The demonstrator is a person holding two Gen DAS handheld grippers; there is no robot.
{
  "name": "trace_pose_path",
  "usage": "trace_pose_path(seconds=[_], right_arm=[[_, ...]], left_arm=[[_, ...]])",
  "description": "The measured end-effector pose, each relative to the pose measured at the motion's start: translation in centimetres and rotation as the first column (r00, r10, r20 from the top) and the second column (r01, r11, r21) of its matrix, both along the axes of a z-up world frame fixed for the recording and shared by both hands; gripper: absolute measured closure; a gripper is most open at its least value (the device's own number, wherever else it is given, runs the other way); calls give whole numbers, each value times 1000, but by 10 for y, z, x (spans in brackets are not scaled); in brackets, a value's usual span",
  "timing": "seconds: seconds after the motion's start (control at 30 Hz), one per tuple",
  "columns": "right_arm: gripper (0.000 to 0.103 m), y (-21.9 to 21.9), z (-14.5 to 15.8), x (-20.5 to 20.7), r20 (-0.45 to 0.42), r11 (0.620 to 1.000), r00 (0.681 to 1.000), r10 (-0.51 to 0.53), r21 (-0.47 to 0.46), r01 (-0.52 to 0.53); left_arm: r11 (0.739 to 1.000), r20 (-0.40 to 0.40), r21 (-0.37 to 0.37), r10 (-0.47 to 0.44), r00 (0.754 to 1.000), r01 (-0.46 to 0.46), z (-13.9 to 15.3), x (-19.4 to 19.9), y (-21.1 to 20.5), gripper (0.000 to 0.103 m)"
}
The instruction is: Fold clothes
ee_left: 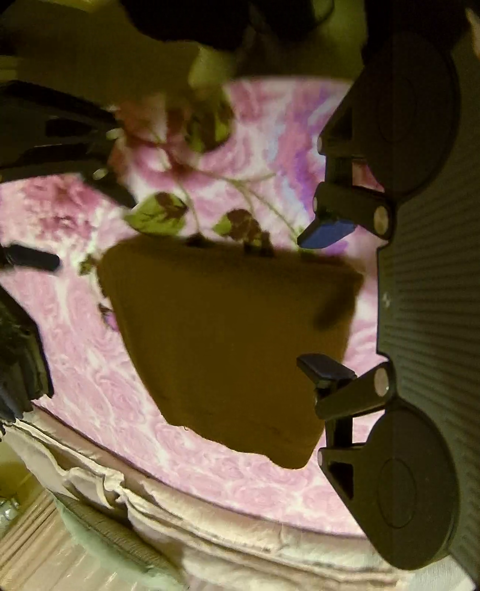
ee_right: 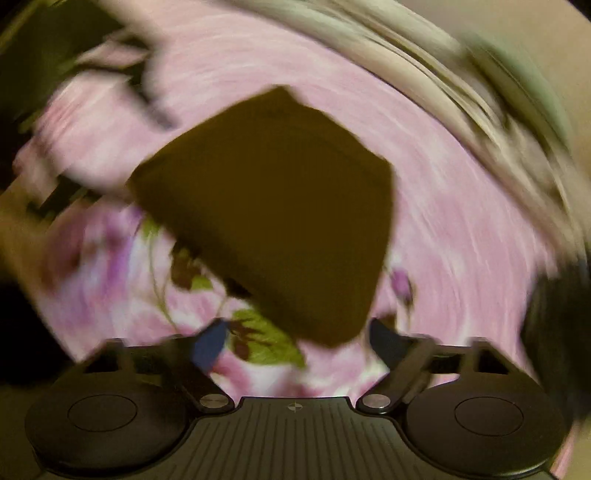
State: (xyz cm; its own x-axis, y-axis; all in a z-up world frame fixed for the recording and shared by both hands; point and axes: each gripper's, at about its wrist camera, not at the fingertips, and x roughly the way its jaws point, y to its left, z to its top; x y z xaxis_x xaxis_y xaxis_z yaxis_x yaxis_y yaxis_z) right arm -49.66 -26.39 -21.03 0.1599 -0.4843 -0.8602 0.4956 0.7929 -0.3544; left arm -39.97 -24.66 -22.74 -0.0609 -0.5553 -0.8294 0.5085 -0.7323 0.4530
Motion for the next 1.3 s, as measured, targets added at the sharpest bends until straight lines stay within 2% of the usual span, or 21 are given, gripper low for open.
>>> trace_pose_path(seconds=[0.1,0.27,0.33,0.47,0.5,0.6,0.67,0.7,0.77,0.87,0.9,1.03,1.1,1.17,1.23,1.3], right_arm=[[33,-2,-34,-12,-45,978,981,187,-88,-190],[34,1,-69,-33,-56,888,916,397,-228,-399],[34,4,-77,-41,-73,849,892,445,-283,-447],[35,8,-91,-52,-108,805,889,445,-386,-450],[44,9,-94,-53,-122,790,885,449,-408,-458],[64,16,-108,-56,-181,728,857,483,-460,-508],[77,19,-118,-59,-210,692,839,502,-484,-535],[80,20,-121,-61,-211,685,838,503,-495,-535],[83,21,-123,-65,-197,680,846,495,-518,-519],[86,26,-118,-71,-169,671,860,481,-560,-485],[86,29,-115,-73,-167,663,861,481,-573,-482],[86,46,-104,-87,-193,616,848,494,-611,-497],[86,57,-99,-102,-212,606,841,498,-609,-512],[86,65,-95,-121,-247,526,757,605,-590,-613],[86,65,-93,-142,-301,506,738,604,-570,-647],[86,57,-92,-164,-344,505,735,584,-555,-661]], left_arm=[[997,76,-50,63,995,-59,-22,-15,0,44],[984,221,-144,137,966,-107,-50,-25,2,44],[978,223,-170,158,962,-122,-54,-25,1,44],[968,245,-247,115,963,-53,-66,-23,6,45],[964,248,-265,106,963,-38,-67,-21,7,45],[952,225,-303,113,968,-40,-69,-16,7,51],[945,234,-328,93,968,-12,-76,-16,9,63],[941,230,-338,91,969,-8,-78,-16,10,65],[935,202,-355,98,974,-20,-78,-14,11,71],[921,117,-382,137,984,-83,-69,-10,14,75],[914,110,-396,139,984,-85,-66,-11,16,75],[902,89,-422,135,987,-86,-52,-31,41,76],[909,74,-408,124,990,-83,-45,-52,63,76],[920,48,-382,110,993,-83,-39,-78,85,76],[927,21,-368,85,996,-71,-36,-111,104,76],[927,-19,-368,77,997,-78,-34,-149,108,76]])
